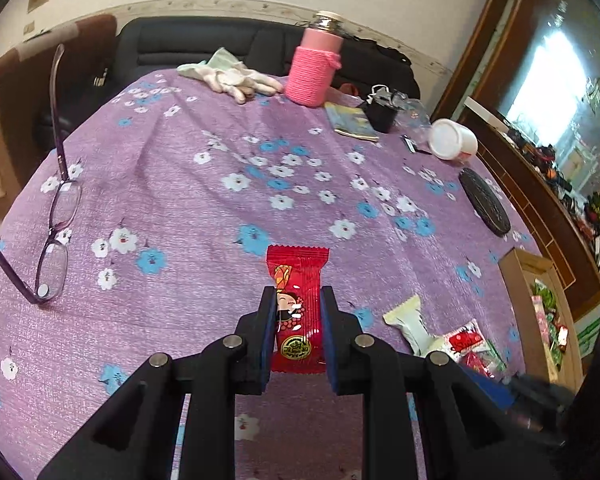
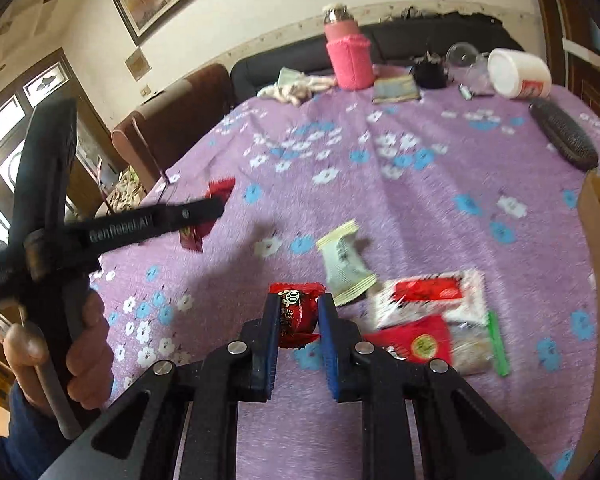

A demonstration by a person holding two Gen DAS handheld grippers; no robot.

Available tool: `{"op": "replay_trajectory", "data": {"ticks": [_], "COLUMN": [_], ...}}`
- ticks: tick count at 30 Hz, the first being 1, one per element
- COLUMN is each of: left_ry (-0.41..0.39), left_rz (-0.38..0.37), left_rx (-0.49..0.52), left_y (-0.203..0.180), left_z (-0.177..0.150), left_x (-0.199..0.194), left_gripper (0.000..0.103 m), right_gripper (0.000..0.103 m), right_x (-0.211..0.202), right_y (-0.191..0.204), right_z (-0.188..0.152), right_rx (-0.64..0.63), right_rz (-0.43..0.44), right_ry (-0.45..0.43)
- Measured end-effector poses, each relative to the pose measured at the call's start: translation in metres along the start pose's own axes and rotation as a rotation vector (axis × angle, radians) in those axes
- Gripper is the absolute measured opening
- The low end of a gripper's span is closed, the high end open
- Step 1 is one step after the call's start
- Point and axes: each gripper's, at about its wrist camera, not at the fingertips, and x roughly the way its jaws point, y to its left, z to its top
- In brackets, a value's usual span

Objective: Organize snacks
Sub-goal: 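Lift both red packs above the table with both tools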

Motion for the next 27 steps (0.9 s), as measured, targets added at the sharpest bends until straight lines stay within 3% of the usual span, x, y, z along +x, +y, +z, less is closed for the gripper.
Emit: {"op": "replay_trajectory", "data": {"ticks": [2, 12, 27], "left_ry": [-0.006, 0.028, 0.031], "left_rz": [0.012, 0.035, 0.025], "left_rx": [0.015, 0.095, 0.095], "left_y": [-0.005, -0.023, -0.023], "left_z": [-0.002, -0.013, -0.012], "left_x": [0.001, 0.014, 0.013], "left_gripper": [0.02, 0.02, 0.02], "right_gripper": [0.021, 0.021, 0.021], "right_x": [-0.007, -0.013, -0.012], "right_y": [-0.004, -0.005, -0.012], "right_z": [0.002, 0.004, 0.003], "right_rx": [-0.004, 0.007, 0.031], "right_rz": [-0.005, 0.007, -0.01], "right_ry": [-0.041, -0.064, -0.067]}}
